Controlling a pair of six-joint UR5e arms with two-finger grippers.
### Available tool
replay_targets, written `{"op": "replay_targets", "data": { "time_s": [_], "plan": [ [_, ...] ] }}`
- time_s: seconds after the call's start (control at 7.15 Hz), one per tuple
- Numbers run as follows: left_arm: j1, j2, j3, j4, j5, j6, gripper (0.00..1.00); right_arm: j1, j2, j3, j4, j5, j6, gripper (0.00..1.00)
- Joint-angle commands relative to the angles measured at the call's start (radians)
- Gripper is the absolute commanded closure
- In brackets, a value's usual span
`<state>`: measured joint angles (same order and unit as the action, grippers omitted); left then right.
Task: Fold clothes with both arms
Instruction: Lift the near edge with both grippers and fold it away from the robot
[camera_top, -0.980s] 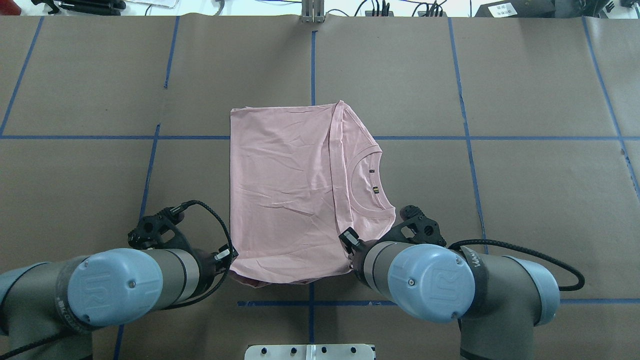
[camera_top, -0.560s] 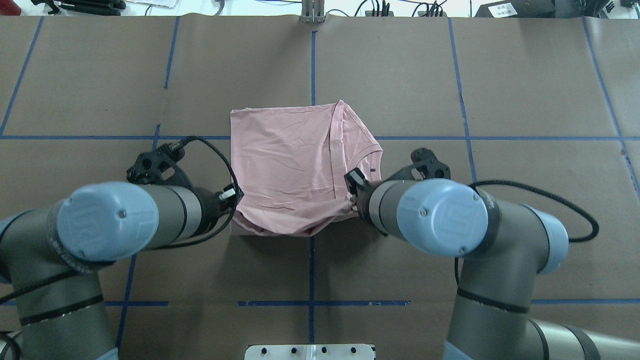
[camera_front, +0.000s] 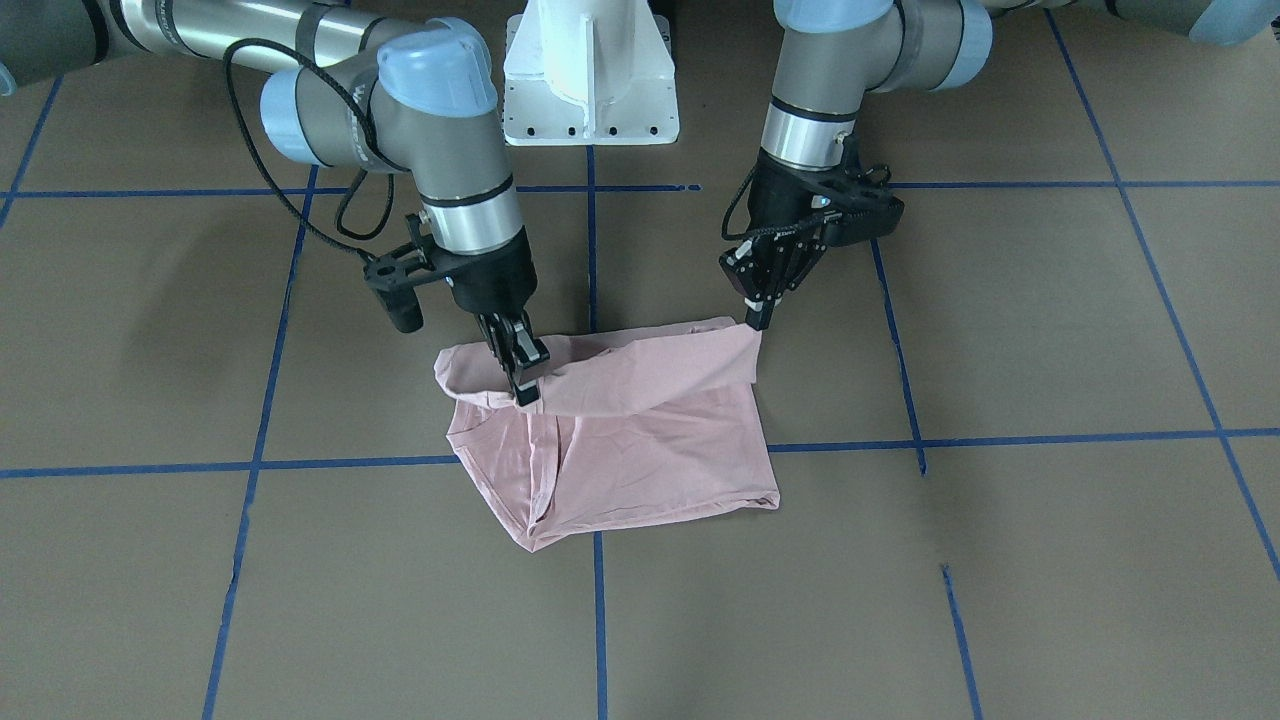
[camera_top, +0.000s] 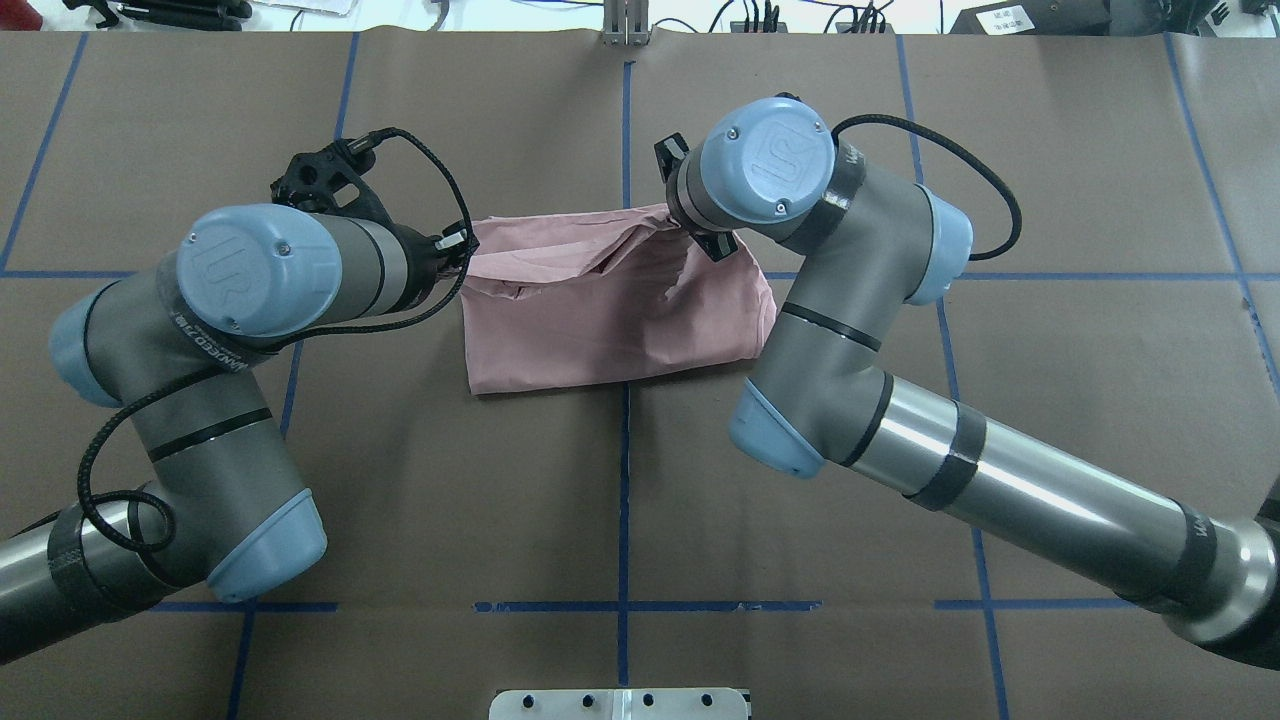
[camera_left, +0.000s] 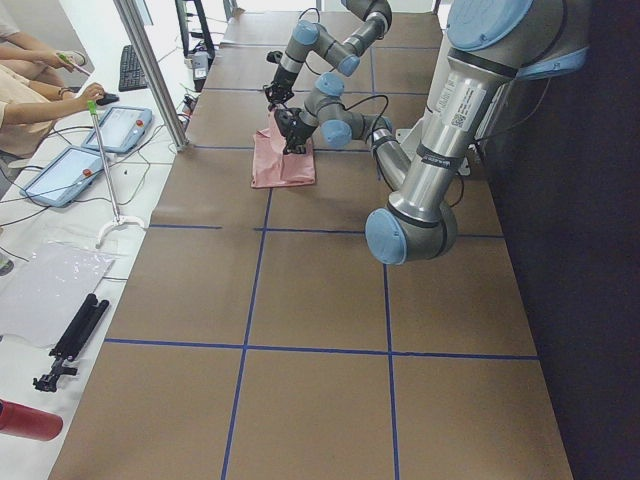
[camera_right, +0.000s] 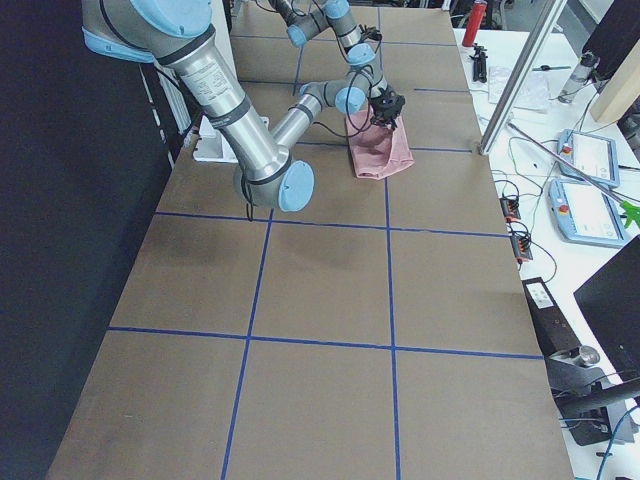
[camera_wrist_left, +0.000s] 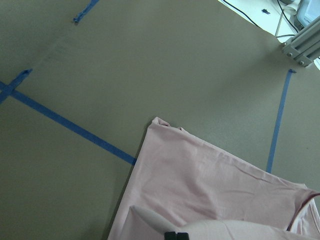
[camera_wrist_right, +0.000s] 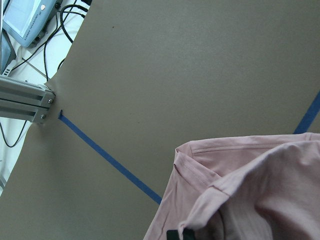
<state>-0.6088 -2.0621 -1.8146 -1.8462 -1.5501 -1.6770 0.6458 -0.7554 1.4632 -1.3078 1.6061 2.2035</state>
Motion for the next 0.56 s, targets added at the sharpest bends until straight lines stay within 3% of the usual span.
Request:
{"op": "replay_targets", "data": {
  "time_s": [0.0, 0.28, 0.42],
  "plan": [
    [-0.003, -0.010, 0.047, -0.039, 0.001, 0.005, 1.00, 0.005, 0.022, -0.065, 0.010, 0.003, -0.007, 1.00],
    [-0.038, -0.036, 0.179, -0.193, 0.001, 0.014, 1.00, 0.005, 0.036, -0.162, 0.103, 0.002, -0.011, 1.00],
    [-0.095, -0.108, 0.357, -0.332, 0.001, 0.093, 1.00, 0.021, 0.078, -0.293, 0.204, 0.002, -0.014, 1.00]
  ]
}}
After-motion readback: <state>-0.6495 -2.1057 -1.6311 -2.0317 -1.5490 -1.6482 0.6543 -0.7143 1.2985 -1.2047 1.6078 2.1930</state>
